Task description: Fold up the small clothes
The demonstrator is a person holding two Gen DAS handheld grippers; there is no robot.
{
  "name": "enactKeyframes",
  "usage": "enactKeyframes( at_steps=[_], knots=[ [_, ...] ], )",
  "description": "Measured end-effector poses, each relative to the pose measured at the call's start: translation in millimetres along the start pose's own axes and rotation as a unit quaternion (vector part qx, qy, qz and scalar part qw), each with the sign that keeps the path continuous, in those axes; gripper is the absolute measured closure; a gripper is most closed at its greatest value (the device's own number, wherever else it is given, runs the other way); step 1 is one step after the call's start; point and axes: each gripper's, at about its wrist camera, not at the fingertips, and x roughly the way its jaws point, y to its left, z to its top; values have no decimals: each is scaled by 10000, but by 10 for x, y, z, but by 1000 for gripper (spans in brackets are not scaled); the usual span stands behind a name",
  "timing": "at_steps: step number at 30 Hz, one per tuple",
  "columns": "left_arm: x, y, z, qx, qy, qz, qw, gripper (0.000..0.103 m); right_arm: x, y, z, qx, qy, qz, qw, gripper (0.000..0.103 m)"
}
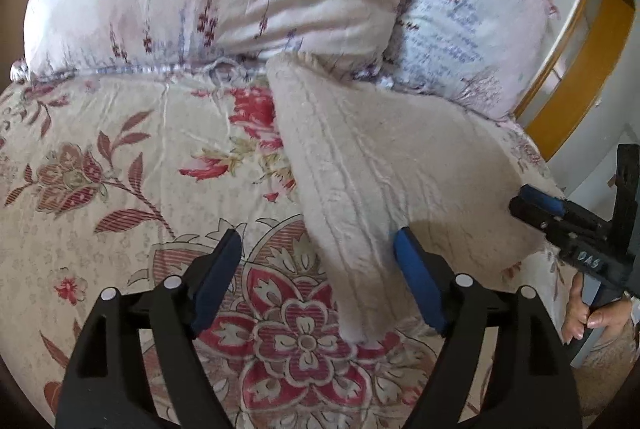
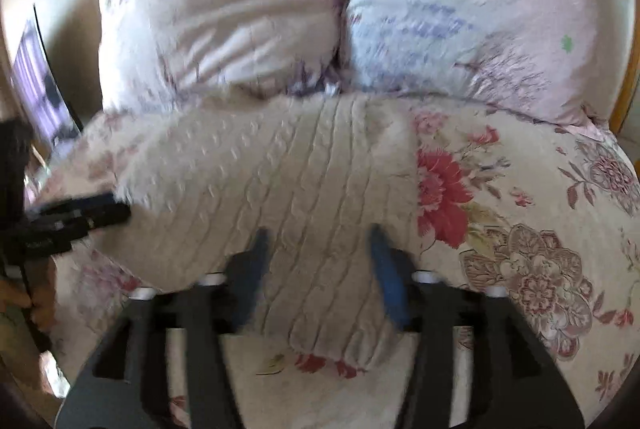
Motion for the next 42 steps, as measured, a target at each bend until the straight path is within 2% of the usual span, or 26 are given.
enactKeyframes(
  at_steps=[3,4,5,7,8,9,11,13,19,26,30,42],
  knots=[
    [-144,4,-95,-29,-275,-27,9996,12,-240,-68,-40,168,-411,-102,9990,22],
    [-174,7,-123,-72,-306,-42,9995,9,-299,-99,-64,247,-470,-117,9985,16],
    [-193,11,-144,-110,-321,-46,9994,7,-334,-116,-82,298,-502,-155,9982,11],
    [-239,13,-206,-201,-345,-11,9992,3,-414,-115,-139,301,-599,-293,9973,10],
    [-252,5,-232,-219,-334,35,9992,3,-436,-101,-169,251,-632,-384,9969,3],
    [-253,-5,-243,-218,-312,90,9992,2,-465,-72,-207,182,-664,-567,9960,2],
    [-248,-35,-271,-194,-246,240,9992,2,-508,-22,-270,103,-737,-820,9938,1],
    [-231,-82,-306,-166,-149,347,9991,2,-497,11,-322,104,-634,-960,9933,1],
    [-143,-206,-398,16,135,671,9977,2,-323,77,-479,256,-104,-696,9972,1],
    [-54,-298,-451,160,335,864,9956,2,-129,213,-607,214,353,-756,9963,1],
    [15,-371,-474,340,434,1124,9921,2,-73,238,-626,225,476,-847,9950,1],
    [91,-456,-498,578,527,1434,9866,2,55,193,-648,274,804,-1011,9912,1]
  ],
)
